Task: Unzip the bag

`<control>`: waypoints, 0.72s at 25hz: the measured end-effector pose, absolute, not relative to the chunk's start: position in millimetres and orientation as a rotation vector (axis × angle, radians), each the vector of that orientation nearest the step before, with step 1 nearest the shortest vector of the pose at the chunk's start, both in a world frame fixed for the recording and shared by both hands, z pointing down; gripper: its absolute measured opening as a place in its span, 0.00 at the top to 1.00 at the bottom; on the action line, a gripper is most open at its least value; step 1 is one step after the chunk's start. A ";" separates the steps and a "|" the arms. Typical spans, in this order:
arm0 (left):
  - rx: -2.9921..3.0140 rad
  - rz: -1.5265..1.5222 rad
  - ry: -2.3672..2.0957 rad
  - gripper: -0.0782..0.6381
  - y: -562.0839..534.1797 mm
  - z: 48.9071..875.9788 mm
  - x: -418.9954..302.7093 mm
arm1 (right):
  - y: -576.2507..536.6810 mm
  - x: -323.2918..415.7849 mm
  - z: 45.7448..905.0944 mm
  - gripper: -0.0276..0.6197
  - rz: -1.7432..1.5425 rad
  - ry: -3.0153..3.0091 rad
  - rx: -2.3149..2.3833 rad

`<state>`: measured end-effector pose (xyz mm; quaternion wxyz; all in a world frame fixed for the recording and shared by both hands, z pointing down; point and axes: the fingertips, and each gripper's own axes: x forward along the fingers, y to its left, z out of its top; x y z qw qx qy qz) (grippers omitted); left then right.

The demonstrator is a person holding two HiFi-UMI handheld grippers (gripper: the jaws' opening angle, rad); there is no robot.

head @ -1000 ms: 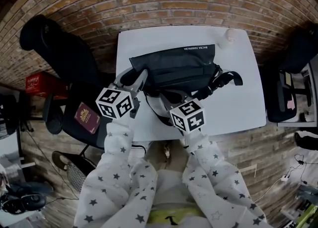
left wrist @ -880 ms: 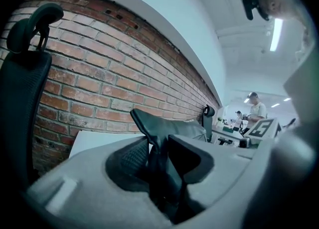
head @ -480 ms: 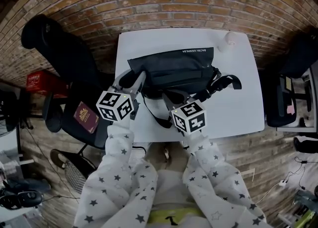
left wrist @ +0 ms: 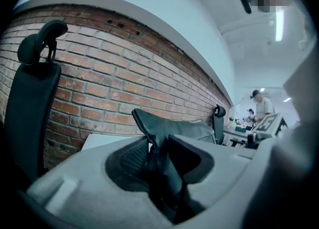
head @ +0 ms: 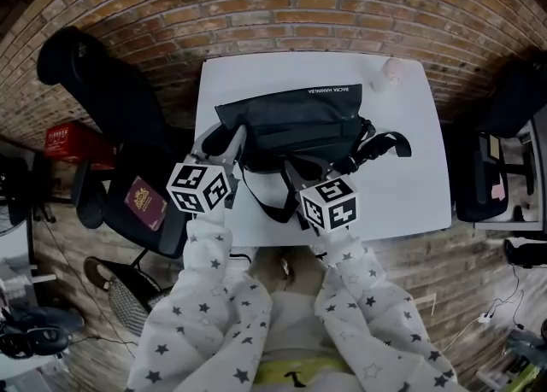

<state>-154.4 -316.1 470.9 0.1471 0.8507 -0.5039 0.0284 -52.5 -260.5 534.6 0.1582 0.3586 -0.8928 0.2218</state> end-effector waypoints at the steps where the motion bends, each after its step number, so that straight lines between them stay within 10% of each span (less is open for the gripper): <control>1: 2.444 0.079 -1.459 0.72 -316.0 471.1 -154.6 | -260.8 -50.7 534.9 0.93 0.636 -2.550 1.036; 18: 2.406 0.071 -1.552 0.71 -314.6 470.7 -158.3 | -268.8 -5.8 532.4 0.93 0.658 -2.509 1.177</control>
